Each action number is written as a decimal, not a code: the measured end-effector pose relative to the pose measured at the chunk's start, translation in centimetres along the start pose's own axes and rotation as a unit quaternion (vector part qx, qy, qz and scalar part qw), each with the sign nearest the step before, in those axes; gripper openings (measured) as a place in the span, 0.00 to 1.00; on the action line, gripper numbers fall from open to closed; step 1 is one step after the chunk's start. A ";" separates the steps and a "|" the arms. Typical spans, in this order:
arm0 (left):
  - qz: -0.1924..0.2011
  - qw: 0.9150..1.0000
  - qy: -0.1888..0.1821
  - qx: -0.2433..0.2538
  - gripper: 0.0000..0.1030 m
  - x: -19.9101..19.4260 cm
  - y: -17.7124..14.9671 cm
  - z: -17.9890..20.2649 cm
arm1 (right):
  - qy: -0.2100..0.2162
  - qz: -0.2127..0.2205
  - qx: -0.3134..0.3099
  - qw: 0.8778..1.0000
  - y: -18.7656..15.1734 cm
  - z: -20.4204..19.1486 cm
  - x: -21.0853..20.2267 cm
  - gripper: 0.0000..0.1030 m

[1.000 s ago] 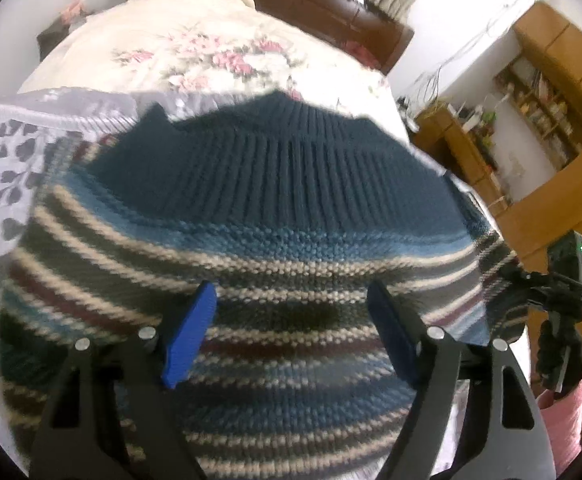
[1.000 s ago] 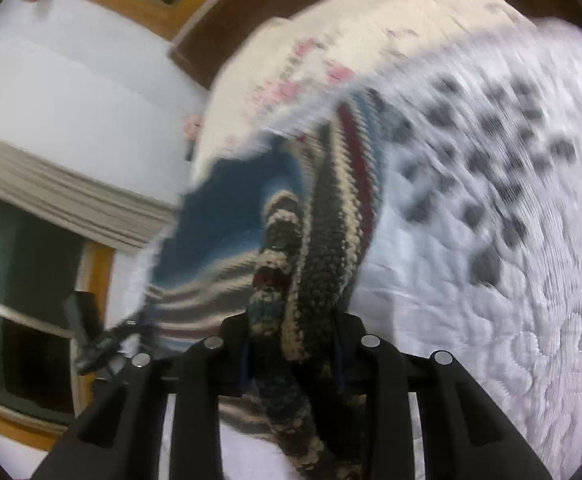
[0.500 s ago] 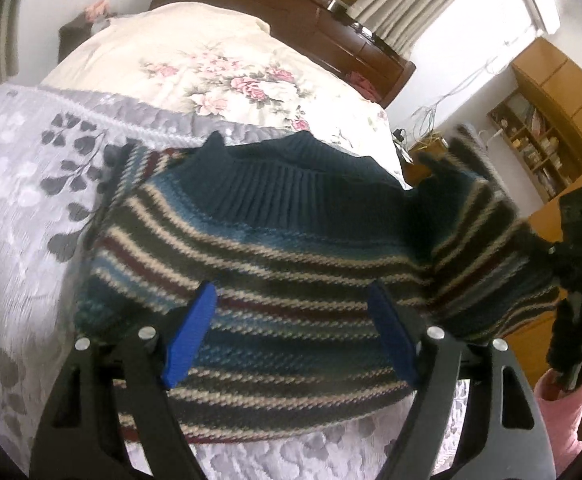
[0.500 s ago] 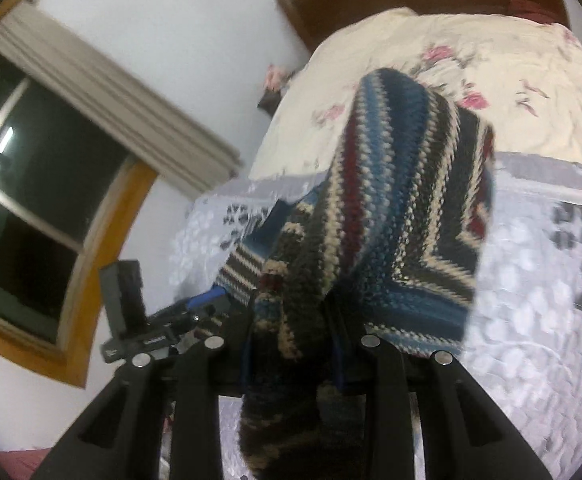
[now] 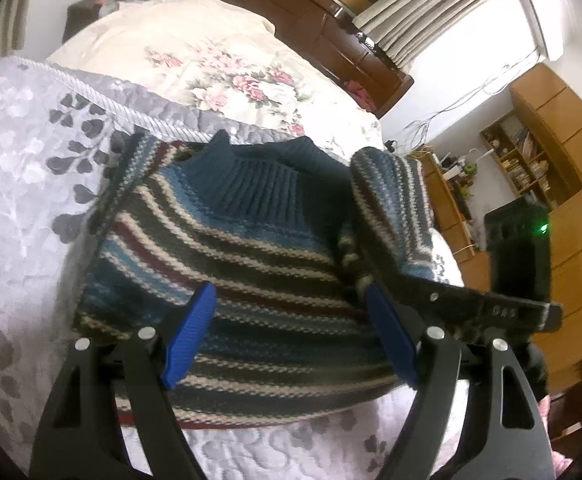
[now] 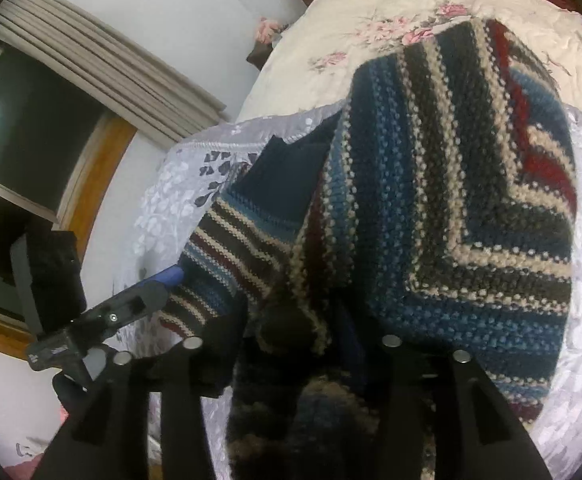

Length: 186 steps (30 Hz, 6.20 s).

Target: Fold small clothes

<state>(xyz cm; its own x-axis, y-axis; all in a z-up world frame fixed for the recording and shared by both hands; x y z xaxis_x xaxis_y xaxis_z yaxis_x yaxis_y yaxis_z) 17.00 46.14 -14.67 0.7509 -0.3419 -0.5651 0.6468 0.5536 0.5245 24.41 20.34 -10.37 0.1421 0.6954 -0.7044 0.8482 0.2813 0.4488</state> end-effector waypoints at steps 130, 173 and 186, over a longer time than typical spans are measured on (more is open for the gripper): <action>-0.029 0.999 -0.012 -0.037 0.60 -5.1 0.8 -8.8 | -0.014 -0.018 0.029 0.999 -7.1 0.8 0.7 0.63; -0.127 0.978 -0.148 -0.079 0.46 8.3 1.8 -9.9 | 0.056 0.013 0.074 0.996 1.8 3.0 1.0 0.55; -0.101 0.964 -0.242 -0.049 0.44 5.5 -3.1 5.1 | 0.084 0.071 0.053 0.993 -1.2 6.9 -15.2 0.54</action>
<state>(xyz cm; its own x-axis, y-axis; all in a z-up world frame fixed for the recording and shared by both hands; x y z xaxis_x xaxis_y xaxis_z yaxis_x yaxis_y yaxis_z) 19.84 38.70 -16.16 0.6008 -0.7510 -0.2740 0.7884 0.5001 0.3583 24.78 4.92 -3.97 0.1843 0.8261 -0.5325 0.8760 0.1076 0.4701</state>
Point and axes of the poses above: each gripper's, at about its wrist camera, not at the fingertips, and x roughly the way its jaws point, z to its right, y to its top, the point moved 1 cm from there along x, roughly the way its jaws point, and after that the axes turned 11 degrees about z, right-handed, at the moved point
